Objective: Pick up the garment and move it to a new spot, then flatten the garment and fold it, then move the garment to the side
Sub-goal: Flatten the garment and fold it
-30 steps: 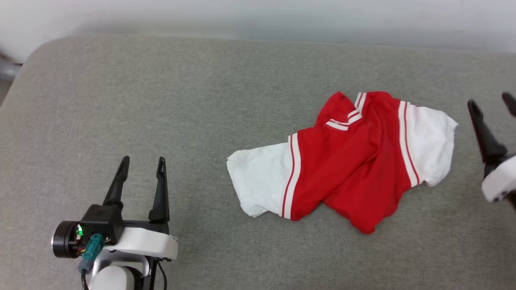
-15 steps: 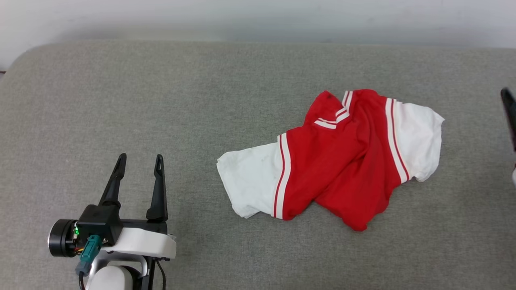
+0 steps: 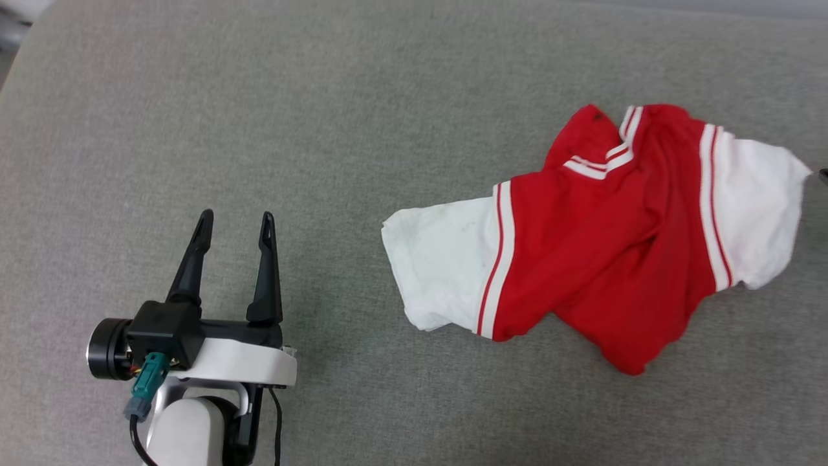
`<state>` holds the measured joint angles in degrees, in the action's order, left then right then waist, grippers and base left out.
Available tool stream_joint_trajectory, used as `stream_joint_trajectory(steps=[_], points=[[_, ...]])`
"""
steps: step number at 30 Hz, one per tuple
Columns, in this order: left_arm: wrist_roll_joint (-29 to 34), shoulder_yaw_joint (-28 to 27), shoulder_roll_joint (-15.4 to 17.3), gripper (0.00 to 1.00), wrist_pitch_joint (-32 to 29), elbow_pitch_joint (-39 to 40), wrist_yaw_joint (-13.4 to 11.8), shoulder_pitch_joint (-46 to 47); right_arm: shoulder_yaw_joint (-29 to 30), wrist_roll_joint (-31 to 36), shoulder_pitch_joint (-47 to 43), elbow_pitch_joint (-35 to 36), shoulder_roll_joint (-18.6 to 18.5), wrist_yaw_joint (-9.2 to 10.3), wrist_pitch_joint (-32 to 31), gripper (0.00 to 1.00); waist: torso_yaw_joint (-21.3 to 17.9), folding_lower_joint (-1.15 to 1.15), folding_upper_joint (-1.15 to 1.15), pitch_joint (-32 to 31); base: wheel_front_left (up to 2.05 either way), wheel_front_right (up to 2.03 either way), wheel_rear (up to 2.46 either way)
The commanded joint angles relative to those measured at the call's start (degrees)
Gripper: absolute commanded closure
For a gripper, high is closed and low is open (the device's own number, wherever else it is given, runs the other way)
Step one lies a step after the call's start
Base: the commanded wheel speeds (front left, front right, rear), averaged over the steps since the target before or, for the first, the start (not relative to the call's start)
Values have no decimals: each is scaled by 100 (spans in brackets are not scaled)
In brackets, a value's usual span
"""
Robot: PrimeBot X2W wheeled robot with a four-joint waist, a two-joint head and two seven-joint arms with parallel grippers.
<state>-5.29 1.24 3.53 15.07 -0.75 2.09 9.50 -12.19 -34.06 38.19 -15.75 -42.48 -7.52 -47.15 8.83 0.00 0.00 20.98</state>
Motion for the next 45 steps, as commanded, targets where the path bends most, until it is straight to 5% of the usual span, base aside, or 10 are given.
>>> stream_joint_trajectory(steps=[1, 15, 16, 17, 24, 32, 45], points=[[5, 7, -5, 0, 15, 34, 1, 71, -62, -61, 120, -96, 15, 6, -80, 0, 156, 0, 0, 209, 0, 0, 0], [6, 33, -50, 0, 15, -39, 33, 244, -1091, -48, 49, -1337, 280, 4, -172, 0, 286, 0, 0, 532, 0, 0, 0], [15, 30, -50, 0, 15, -51, 41, 239, -1115, -107, 24, -1352, 293, 3, -61, 10, 269, 0, 0, 499, 0, 0, 0], [11, 23, -50, 0, 15, -70, 51, 240, -1113, -154, 13, -1344, 301, 3, 91, 98, 251, 0, 0, 454, 0, 0, 0], [113, -45, 238, 0, 15, -235, 263, 332, -889, -461, -320, -921, -16, 6, 1639, 100, -27, 0, 0, -267, 0, 0, 0], [-81, 273, 963, 0, -316, -471, 494, 779, -416, -488, -1310, -249, -176, 5, 2134, 100, -419, 0, 0, -694, 0, 0, 0], [-2392, 2228, 2643, 0, -3207, -178, 531, 2302, 341, -167, -2423, 537, 283, 6, 1934, 100, -760, 0, 0, -772, 0, 0, 0]])
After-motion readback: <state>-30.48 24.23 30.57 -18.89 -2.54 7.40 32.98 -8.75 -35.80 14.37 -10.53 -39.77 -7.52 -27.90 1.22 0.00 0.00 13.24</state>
